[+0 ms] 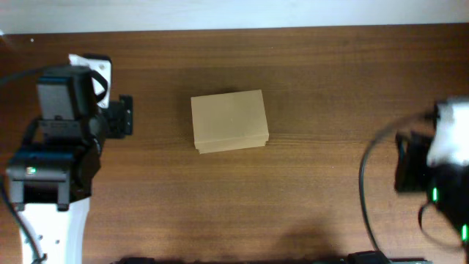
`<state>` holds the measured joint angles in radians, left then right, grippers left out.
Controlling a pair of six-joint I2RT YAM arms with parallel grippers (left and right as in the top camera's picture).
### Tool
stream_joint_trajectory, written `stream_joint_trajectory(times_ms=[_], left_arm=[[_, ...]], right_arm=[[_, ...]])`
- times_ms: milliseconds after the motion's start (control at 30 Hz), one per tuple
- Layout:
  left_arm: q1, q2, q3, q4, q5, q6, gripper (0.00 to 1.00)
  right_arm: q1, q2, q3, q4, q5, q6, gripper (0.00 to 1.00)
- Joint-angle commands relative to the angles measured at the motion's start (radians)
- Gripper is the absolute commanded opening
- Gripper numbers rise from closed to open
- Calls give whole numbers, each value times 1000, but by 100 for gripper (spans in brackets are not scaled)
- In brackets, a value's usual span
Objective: Pack container
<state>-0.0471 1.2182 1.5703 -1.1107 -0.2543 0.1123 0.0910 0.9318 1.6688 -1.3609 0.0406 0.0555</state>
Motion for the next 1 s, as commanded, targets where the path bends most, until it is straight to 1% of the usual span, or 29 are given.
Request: stream_joint_trajectory(times_ms=[0,67,100,233,967], left_arm=[[5,-6,-90,12,-12,-49,100],[5,-5,-110,15,-11,-49,100],[5,-3,-114,14,-11,-49,100],[5,0,-115,14,-12,-48,100],[5,0,-115,14,-12,-48,100]], right_arm=[[15,-110,-147,59,23,-3,46],[15,-177,-191,83,23,-3,75],[15,-199,-200,83,23,-3,99],[15,-241,-205,77,23,-3,99],[14,-241,-205,74,23,-3,99]])
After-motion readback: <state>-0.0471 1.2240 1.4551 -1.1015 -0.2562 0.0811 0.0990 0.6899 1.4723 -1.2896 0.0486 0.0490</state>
